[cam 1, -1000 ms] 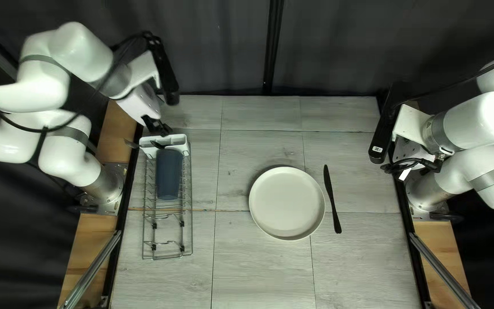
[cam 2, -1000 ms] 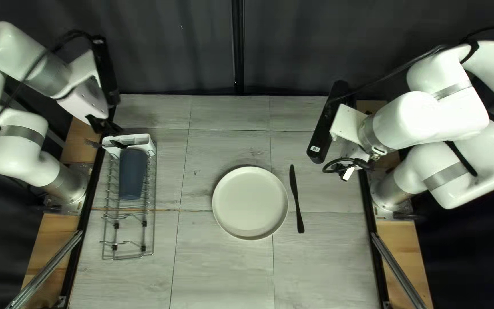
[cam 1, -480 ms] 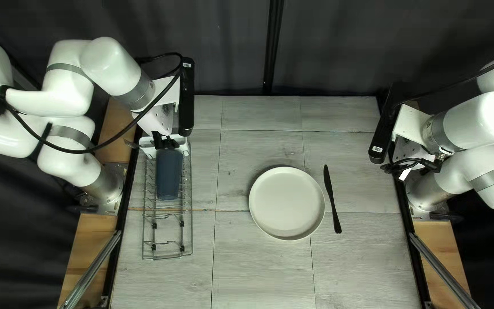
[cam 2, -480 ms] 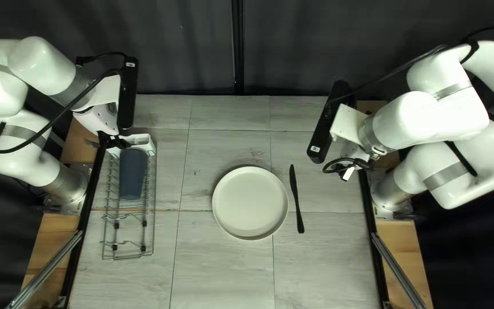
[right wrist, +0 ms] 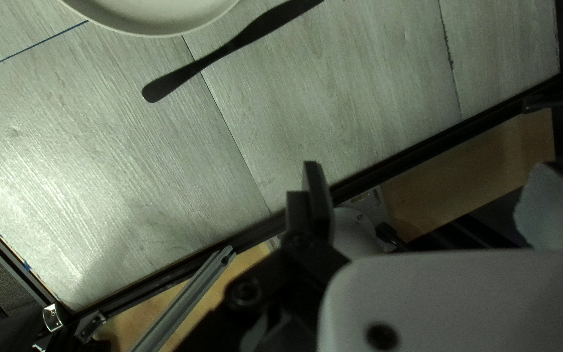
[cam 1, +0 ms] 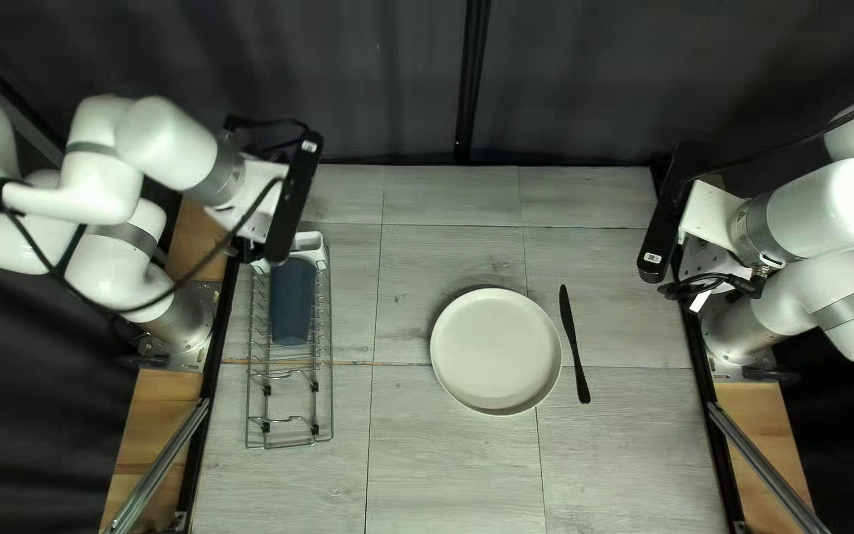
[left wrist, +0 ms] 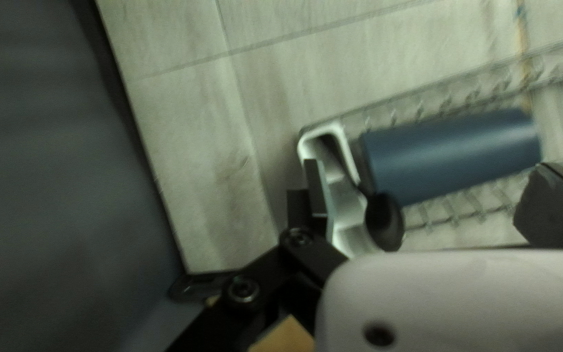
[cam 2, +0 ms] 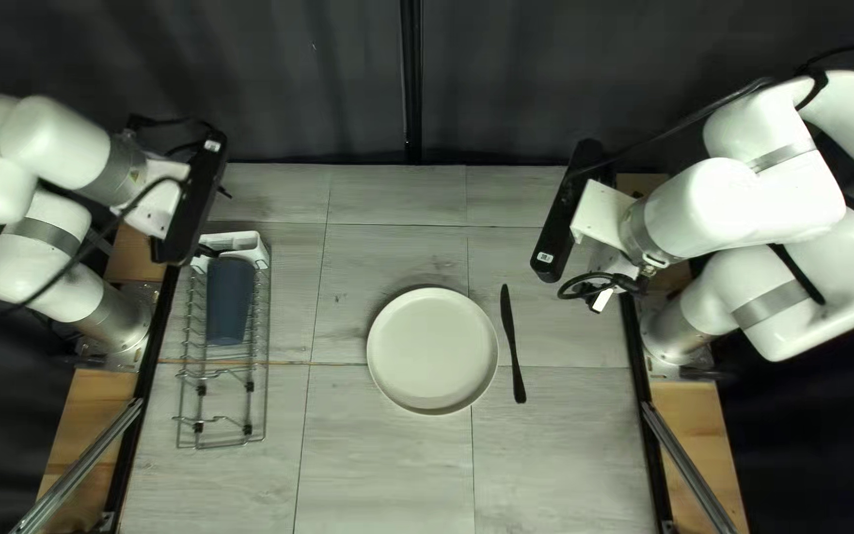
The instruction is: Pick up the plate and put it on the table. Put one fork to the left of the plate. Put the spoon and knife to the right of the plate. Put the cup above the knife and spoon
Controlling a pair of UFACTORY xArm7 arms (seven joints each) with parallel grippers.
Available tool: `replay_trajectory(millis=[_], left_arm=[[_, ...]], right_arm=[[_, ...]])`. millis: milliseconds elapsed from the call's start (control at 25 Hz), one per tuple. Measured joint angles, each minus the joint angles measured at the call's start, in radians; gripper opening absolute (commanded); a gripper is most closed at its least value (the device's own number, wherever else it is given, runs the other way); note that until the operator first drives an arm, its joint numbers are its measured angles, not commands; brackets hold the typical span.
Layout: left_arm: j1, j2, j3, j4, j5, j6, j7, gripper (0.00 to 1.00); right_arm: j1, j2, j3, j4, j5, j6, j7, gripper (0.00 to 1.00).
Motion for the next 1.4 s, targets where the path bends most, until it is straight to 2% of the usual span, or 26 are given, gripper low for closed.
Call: replay_trajectory(millis=[200, 360, 720, 1080, 1120, 1160, 1200, 1240, 1400], left_arm=[[-0.008, 0.13, -0.033, 0.031, 0.015, 0.038, -0.003, 1.0], [-0.007, 0.177, -0.037, 0.031, 0.018, 0.07, 0.001, 1.0], [0.01, 0.188, 0.004, -0.036, 0.039, 0.079, 0.046, 1.0], [0.023, 0.107, 0.076, -0.154, 0.046, 0.022, 0.11, 0.98], [0.025, 0.099, 0.084, -0.164, 0.048, 0.013, 0.117, 0.69], [0.027, 0.093, 0.093, -0.174, 0.05, 0.005, 0.124, 0.32], [0.03, 0.086, 0.1, -0.181, 0.052, -0.002, 0.13, 0.03], [0.033, 0.081, 0.107, -0.188, 0.054, -0.007, 0.135, 0.0], [0.04, 0.058, 0.117, -0.198, 0.055, -0.007, 0.143, 0.0]], right_arm=[[0.0, 0.0, 0.0, 0.0, 0.0, 0.0, 0.0, 1.0], [0.0, 0.0, 0.0, 0.0, 0.0, 0.0, 0.0, 1.0], [0.0, 0.0, 0.0, 0.0, 0.0, 0.0, 0.0, 1.0], [0.0, 0.0, 0.0, 0.0, 0.0, 0.0, 0.0, 1.0], [0.0, 0.0, 0.0, 0.0, 0.0, 0.0, 0.0, 1.0], [0.0, 0.0, 0.0, 0.0, 0.0, 0.0, 0.0, 1.0], [0.0, 0.0, 0.0, 0.0, 0.0, 0.0, 0.0, 1.0], [0.0, 0.0, 0.0, 0.0, 0.0, 0.0, 0.0, 1.0], [0.0, 0.0, 0.0, 0.0, 0.0, 0.0, 0.0, 1.0]])
